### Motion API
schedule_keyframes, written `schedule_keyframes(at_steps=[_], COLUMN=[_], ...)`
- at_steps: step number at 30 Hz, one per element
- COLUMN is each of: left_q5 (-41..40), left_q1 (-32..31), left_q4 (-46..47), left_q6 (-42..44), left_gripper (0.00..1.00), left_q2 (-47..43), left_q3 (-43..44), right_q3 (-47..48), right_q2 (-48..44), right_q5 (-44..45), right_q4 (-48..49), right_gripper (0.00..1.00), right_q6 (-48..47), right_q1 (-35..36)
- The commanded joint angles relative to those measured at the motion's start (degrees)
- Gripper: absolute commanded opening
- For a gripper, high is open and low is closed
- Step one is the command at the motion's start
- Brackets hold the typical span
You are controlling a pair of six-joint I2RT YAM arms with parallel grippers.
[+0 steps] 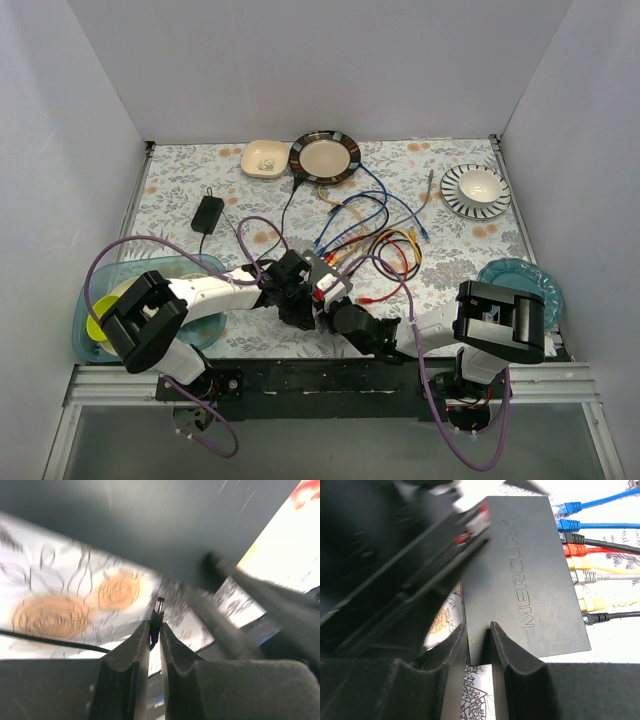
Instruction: Pull the plug from the switch port
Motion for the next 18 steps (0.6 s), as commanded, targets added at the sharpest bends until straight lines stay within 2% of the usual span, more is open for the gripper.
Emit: schedule_keyframes(at_steps=[1, 6, 9, 10, 14, 18], left_q5=[-1.0, -2.9, -8.9, -13.3, -23.6, -28.1], left_q1=[-0.5, -0.5, -0.5, -0.2, 2.1, 8.6], left_q4=[-7.4, -8.8, -11.7, -12.8, -19.3, -22.2], left_q6=[0.2, -1.1, -2.3, -2.8, -4.8, -4.5], left_gripper=[0.00, 0.00, 0.00, 0.00, 0.00, 0.00], left_q2=[-1.3, -2.0, -2.9, -3.4, -4.4, -4.4], left_q3=[-3.3, -3.6, -1.0, 0.0, 8.0, 14.0], right_q3=[-2.8, -3.3, -2.8, -2.2, 3.7, 8.1], right_q2=[3.4, 2.7, -1.1, -4.4, -13.3, -22.3], right_q5=[2.0, 1.7, 1.2, 1.0, 1.4, 1.5], right_q4=[-11.6, -11.7, -13.9, -15.4, -30.5, -36.9], right_gripper=[0.32, 0.32, 0.34, 0.36, 0.46, 0.51], right_q6=[3.3, 3.0, 2.4, 2.3, 5.3, 5.8], right_q1=[-1.4, -1.4, -1.3, -1.3, -1.1, -0.7])
